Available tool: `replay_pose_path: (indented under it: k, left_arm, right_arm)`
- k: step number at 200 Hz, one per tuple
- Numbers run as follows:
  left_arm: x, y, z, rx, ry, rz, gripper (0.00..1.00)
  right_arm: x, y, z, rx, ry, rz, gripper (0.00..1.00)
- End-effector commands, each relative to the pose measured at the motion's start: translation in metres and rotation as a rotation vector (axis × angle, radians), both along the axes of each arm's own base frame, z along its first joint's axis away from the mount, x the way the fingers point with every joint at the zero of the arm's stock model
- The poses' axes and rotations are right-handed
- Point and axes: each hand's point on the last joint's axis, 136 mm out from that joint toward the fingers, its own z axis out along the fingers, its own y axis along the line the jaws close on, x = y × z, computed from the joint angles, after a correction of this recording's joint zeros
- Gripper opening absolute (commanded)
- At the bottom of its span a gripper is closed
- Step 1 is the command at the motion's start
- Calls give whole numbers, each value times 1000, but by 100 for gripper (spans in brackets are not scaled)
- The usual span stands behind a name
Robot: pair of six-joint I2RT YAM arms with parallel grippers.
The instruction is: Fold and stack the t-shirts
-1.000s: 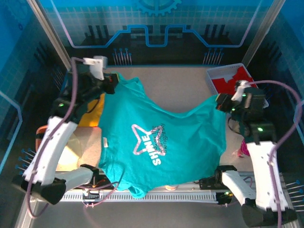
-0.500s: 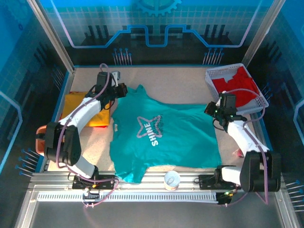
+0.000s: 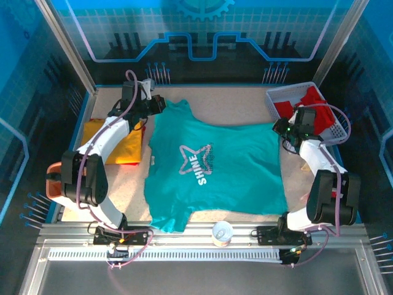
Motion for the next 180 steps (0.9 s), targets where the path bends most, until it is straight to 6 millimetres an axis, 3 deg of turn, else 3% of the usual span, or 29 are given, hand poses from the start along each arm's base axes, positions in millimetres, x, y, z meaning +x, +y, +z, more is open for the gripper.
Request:
replay_pose_path:
  k: [1, 41, 82, 115, 120, 180]
  left_arm:
    - [-34, -2, 4, -37, 59, -37, 0]
    - [-78, -2, -7, -77, 116, -37, 0]
    - [-119, 4, -11, -78, 167, -20, 0]
    - [-148, 4, -25, -112, 255, -7, 0]
    - [-152, 5, -28, -115, 268, -2, 0]
    - [-188, 10, -66, -99, 402, 23, 0]
  right_arm:
    - [-15, 13, -11, 75, 111, 75, 0]
    - [-50, 17, -35, 77, 276, 88, 0]
    - [-76, 15, -43, 89, 331, 81, 0]
    - [-90, 9, -49, 67, 367, 53, 0]
    - [-98, 10, -58, 76, 395, 53, 0]
    - [-114, 0, -75, 69, 465, 29, 0]
